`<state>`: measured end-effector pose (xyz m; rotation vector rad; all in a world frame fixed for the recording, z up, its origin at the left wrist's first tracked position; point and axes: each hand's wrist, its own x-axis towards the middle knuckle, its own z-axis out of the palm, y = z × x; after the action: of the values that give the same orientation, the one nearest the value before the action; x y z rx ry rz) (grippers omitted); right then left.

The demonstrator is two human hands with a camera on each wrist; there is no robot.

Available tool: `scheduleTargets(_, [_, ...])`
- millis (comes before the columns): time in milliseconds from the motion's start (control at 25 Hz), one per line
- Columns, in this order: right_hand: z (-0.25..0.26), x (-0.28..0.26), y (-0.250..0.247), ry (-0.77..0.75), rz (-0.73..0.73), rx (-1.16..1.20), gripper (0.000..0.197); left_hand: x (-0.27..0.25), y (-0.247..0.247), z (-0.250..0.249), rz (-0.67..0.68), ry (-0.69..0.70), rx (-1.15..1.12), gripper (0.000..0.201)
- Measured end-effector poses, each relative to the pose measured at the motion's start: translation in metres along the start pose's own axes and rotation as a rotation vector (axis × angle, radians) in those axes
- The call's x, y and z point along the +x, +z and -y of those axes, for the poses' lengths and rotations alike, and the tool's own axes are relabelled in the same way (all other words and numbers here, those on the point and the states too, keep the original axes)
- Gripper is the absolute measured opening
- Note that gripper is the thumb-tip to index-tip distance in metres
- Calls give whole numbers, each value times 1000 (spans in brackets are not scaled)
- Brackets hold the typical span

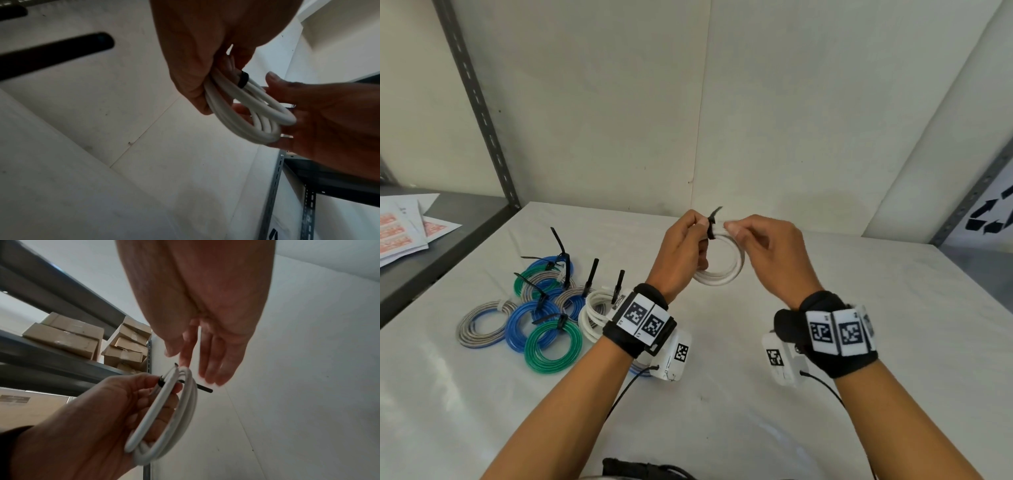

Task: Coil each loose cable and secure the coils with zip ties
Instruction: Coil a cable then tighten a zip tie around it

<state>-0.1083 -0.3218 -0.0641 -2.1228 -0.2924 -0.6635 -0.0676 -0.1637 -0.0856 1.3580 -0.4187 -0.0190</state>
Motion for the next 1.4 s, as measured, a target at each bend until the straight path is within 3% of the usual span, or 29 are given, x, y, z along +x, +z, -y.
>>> scheduleTargets(80, [-1,9,-3,-5,29,-39,27,-3,-1,2,18,7,73,34])
scheduleTargets(200, [-5,22,3,-33,243,-88,29,-4,1,7,41,32,152,29])
scheduleTargets(280, [-7,28,6,-13,302,-57,27,-2,-2,8,10,41,159,23])
scheduleTargets(400, [-11,32,7,18,266,90,19,-1,-8,6,-43,18,81,15])
scheduleTargets(560, [-8,26,6,89,288,381,8,4,-8,-1,-6,-70,-125,27])
scheduleTargets(720, [-10,21,4,132,316,457,5,7,-13,-7,32,-144,-192,29])
scheduleTargets(1120, [-6,8,7,139,265,529,6,6,-21,-11,128,-175,-125,33])
scheduleTargets(1240, [-4,8,9,172,232,541,15,13,-27,-9,139,-136,18,29])
scheduleTargets(1320, [-6,8,13,173,177,500,15,17,-30,-6,124,-72,229,19])
scheduleTargets(1400, [-11,11,18,204,86,463,14,13,-31,1,68,12,454,36])
